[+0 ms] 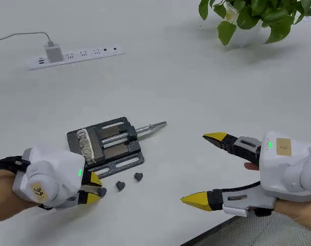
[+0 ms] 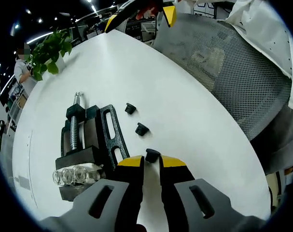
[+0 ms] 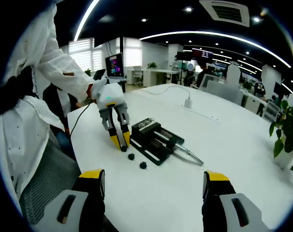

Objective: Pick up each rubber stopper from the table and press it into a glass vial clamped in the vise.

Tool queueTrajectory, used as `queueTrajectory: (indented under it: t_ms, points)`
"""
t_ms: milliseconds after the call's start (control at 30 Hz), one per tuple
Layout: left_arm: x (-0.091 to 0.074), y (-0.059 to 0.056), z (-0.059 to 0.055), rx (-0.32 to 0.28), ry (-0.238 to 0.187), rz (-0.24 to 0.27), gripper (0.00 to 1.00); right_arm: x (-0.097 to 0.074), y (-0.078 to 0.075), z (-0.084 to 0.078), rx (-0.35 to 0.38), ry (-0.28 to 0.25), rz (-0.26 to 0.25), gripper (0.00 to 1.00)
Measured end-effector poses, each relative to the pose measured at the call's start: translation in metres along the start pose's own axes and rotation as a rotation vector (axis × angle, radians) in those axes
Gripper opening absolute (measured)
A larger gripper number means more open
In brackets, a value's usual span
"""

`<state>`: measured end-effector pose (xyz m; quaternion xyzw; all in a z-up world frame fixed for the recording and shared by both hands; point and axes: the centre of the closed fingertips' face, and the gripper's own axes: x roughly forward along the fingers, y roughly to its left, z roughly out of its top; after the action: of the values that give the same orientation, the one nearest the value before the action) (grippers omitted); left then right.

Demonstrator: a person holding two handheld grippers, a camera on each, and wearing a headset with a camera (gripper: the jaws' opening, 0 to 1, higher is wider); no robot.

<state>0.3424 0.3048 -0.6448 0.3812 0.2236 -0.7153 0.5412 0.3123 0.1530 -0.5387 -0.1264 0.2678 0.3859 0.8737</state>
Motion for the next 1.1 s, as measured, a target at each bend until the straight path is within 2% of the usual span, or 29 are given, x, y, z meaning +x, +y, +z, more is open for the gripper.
queueTrajectory:
  t_ms: [367, 533, 733, 833, 1100]
  points:
    - [-0.0003, 0.0018, -0.0047, 0.008, 0.011, -0.003, 0.05, 0.0021, 0.0000, 0.0013, 0.001, 0.005, 0.006, 0.82]
    - [-0.0001, 0.0021, -0.0037, 0.003, 0.007, -0.003, 0.05, 0.0031, 0.0004, 0.0027, -0.001, 0.003, 0.011, 0.82]
    - [0.0003, 0.0041, -0.0014, 0.006, 0.008, 0.003, 0.10, 0.0028, 0.0005, 0.0025, 0.001, 0.005, 0.015, 0.82]
    - [0.0017, 0.0028, -0.0012, 0.005, 0.009, -0.012, 0.06, 0.0021, -0.0004, 0.0029, 0.002, 0.004, 0.012, 0.82]
    - [0.0017, 0.0021, 0.0000, 0.015, 0.010, -0.010, 0.05, 0.0006, -0.0009, 0.0026, -0.001, 0.007, 0.013, 0.82]
